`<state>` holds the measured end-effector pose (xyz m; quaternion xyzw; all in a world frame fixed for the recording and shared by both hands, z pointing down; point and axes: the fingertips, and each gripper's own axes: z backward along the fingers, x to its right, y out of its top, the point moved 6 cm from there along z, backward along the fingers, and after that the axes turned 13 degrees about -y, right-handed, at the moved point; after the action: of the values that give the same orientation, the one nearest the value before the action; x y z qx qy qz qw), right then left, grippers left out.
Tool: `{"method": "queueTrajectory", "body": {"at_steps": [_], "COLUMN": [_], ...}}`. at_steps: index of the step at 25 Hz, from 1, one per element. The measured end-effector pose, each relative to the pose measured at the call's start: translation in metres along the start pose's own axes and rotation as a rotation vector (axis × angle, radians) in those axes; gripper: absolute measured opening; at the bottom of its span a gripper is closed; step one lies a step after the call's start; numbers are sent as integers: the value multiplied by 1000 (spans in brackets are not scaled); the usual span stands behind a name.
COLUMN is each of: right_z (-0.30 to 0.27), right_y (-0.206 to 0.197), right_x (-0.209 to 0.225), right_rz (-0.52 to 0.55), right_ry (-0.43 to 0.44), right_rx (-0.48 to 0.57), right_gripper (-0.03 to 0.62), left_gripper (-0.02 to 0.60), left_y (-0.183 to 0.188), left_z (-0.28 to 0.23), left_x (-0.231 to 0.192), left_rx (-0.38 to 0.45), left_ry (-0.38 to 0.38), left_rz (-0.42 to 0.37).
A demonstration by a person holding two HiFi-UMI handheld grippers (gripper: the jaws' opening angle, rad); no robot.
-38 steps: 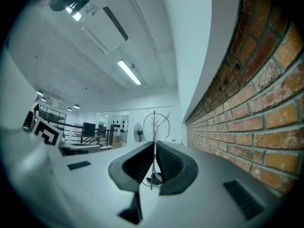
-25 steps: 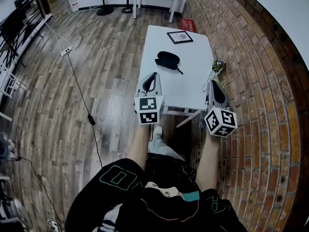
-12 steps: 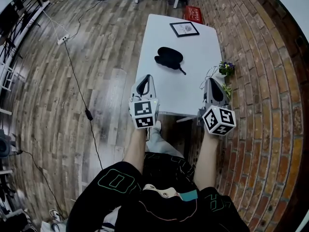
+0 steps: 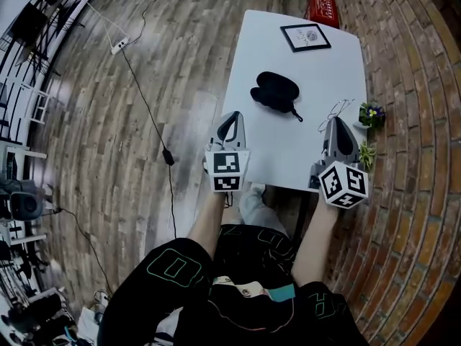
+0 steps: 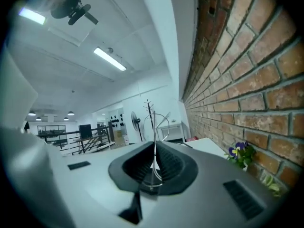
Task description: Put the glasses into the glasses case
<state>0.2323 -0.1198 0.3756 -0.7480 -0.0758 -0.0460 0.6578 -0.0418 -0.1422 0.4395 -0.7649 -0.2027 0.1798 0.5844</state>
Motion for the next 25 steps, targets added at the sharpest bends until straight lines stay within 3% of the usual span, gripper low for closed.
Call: {"method": "queueTrajectory", "body": {"at_steps": [5,10,19,25], "right_z": [-53,-93,-145,-166], "right_y": [-14,-21,-34,-41], "right_x": [24,25,10,9], "right_rz": [-57,-56,-44,-43], "right_ry": [-24,8,101,99], "right_rx": [-43,-63,-113,-127], "right_gripper": [21,21,21,20], "left_gripper": [8,8,8,8], "left_y": [6,9,-3,-4], "left_z": [-54,-84,-92,-102], "left_x": [-5,-13,-30,-44], "left_rx": [-54,-70,-113,-118], "left_ry": [-40,-41,-4,-9], "left_rz": [-32,-28,0,-4]}}
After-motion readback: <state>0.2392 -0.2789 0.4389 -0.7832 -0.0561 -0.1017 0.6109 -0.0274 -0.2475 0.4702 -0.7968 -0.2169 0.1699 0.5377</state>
